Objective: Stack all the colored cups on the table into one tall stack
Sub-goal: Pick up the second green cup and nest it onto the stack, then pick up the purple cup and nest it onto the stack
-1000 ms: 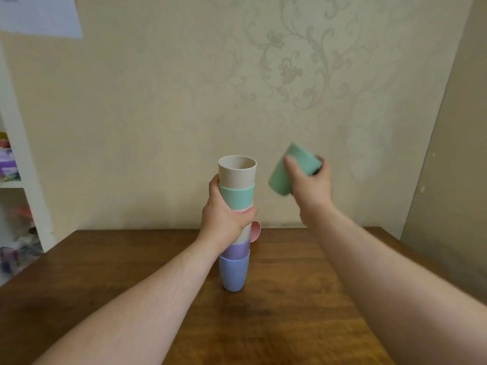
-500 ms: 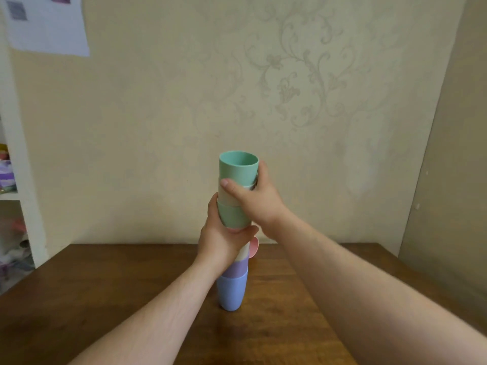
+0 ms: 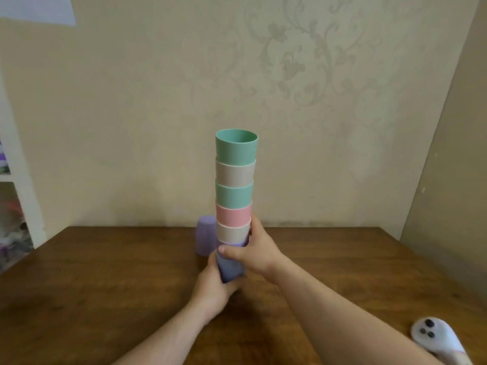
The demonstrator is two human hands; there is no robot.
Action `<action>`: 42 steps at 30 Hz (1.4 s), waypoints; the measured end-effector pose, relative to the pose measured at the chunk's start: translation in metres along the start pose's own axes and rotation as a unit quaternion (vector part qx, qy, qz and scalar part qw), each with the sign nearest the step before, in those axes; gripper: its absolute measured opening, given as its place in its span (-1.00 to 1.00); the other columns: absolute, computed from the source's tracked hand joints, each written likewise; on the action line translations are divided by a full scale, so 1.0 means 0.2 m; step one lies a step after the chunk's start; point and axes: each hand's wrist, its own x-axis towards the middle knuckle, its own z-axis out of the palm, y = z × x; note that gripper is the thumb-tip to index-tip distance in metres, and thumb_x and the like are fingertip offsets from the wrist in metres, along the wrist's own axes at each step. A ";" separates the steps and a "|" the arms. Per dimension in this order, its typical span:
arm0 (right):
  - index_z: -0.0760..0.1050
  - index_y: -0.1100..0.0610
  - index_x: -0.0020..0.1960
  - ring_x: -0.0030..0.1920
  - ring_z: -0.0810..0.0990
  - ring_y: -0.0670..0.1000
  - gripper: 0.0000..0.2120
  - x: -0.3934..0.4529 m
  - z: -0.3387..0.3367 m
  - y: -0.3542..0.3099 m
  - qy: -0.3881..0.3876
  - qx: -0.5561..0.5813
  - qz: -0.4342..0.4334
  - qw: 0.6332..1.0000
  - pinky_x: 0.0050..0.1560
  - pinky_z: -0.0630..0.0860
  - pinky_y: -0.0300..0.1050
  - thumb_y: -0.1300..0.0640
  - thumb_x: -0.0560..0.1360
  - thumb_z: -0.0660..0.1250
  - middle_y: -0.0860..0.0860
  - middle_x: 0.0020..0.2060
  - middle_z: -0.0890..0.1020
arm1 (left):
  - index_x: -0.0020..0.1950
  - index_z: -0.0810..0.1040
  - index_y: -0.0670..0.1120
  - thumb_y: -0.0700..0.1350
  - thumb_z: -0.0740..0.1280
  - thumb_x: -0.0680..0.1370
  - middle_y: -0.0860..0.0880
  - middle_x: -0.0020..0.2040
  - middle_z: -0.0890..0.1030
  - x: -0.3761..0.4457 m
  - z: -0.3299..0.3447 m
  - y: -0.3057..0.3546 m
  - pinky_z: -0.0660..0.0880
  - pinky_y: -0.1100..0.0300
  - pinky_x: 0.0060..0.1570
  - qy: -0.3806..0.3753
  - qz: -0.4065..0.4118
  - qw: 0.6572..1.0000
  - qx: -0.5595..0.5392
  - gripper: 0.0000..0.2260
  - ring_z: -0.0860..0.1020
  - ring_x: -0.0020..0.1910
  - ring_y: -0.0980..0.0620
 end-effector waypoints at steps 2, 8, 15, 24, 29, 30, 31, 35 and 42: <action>0.34 -0.27 0.46 0.25 0.66 -0.09 -0.05 -0.05 0.03 0.10 0.006 0.008 0.023 1.000 0.30 0.64 0.12 -0.13 0.18 0.72 -0.19 0.25 0.66 | 0.64 0.29 0.08 -0.08 0.64 0.49 0.01 0.42 0.61 0.01 0.01 0.02 0.52 0.09 0.23 -0.020 0.009 0.999 0.043 -0.19 0.62 0.35 -0.08; 0.34 -0.21 0.54 0.25 0.67 -0.12 0.00 -0.06 0.00 0.21 0.053 0.016 0.034 0.998 0.27 0.66 0.05 -0.10 0.19 0.71 -0.22 0.28 0.67 | 0.41 0.56 0.06 0.20 0.51 0.43 -0.04 0.31 0.65 0.20 -0.22 0.09 0.56 -0.02 0.25 -0.094 0.196 0.865 0.451 -0.42 0.60 0.31 -0.15; 0.35 -0.25 0.41 0.14 0.67 -0.14 -0.17 -0.02 0.00 0.20 0.047 -0.002 0.020 0.999 0.21 0.68 0.00 -0.05 0.24 0.66 -0.27 0.16 0.64 | 0.10 0.73 -0.08 -0.19 0.55 0.34 -0.25 0.30 0.57 0.49 -0.38 0.29 0.63 -0.33 0.16 0.011 0.397 0.654 0.644 -0.68 0.65 0.23 -0.48; 0.34 -0.19 0.48 0.14 0.67 -0.15 -0.11 0.00 0.00 0.23 0.045 0.006 0.027 0.999 0.23 0.66 -0.01 -0.03 0.24 0.68 -0.24 0.18 0.65 | 0.41 0.61 0.01 0.08 0.29 0.71 -0.21 0.46 0.40 0.55 -0.37 0.13 0.56 -0.05 0.14 0.017 0.126 0.771 0.624 -0.68 0.51 0.33 -0.37; 0.36 -0.21 0.44 0.15 0.67 -0.12 -0.15 -0.01 -0.01 0.22 0.039 0.007 0.036 0.999 0.15 0.64 -0.11 0.07 0.29 0.70 -0.23 0.17 0.65 | 0.51 0.46 0.14 0.07 0.53 0.51 -0.12 0.39 0.47 0.46 -0.57 0.16 0.56 -0.02 0.18 0.000 0.012 0.742 0.670 -0.42 0.61 0.30 -0.25; 0.37 -0.21 0.44 0.14 0.67 -0.11 -0.16 -0.01 -0.01 0.21 0.040 0.010 0.037 0.998 0.15 0.64 -0.10 0.08 0.29 0.70 -0.22 0.17 0.65 | 0.57 0.36 0.16 0.14 0.55 0.44 -0.10 0.41 0.48 0.44 -0.60 0.16 0.56 -0.04 0.21 -0.030 -0.034 0.765 0.642 -0.27 0.60 0.34 -0.23; 0.37 -0.21 0.44 0.14 0.66 -0.11 -0.15 -0.02 -0.01 0.20 0.040 0.011 0.040 0.998 0.16 0.65 -0.07 0.09 0.29 0.70 -0.21 0.17 0.65 | 0.58 0.30 0.16 0.19 0.55 0.37 -0.09 0.39 0.52 0.41 -0.62 0.16 0.57 -0.04 0.22 -0.063 -0.065 0.791 0.605 -0.17 0.60 0.33 -0.21; 0.37 -0.19 0.48 0.18 0.66 -0.11 -0.10 -0.04 0.00 0.18 0.047 0.019 0.047 0.998 0.24 0.66 0.05 0.03 0.24 0.69 -0.21 0.22 0.64 | 0.45 0.33 0.12 0.24 0.51 0.31 0.01 0.15 0.60 0.28 -0.61 0.07 0.61 -0.04 0.13 -0.115 -0.075 0.859 0.494 -0.23 0.62 0.11 -0.10; 0.40 -0.20 0.45 0.18 0.69 -0.07 -0.07 -0.06 0.01 0.19 0.061 0.031 0.045 0.997 0.24 0.67 0.12 -0.07 0.14 0.66 -0.19 0.22 0.67 | 0.44 0.47 -0.04 0.17 0.65 0.15 -0.09 0.27 0.67 0.19 -0.60 0.15 0.67 -0.10 0.21 0.031 -0.007 0.999 -0.004 -0.10 0.68 0.18 -0.07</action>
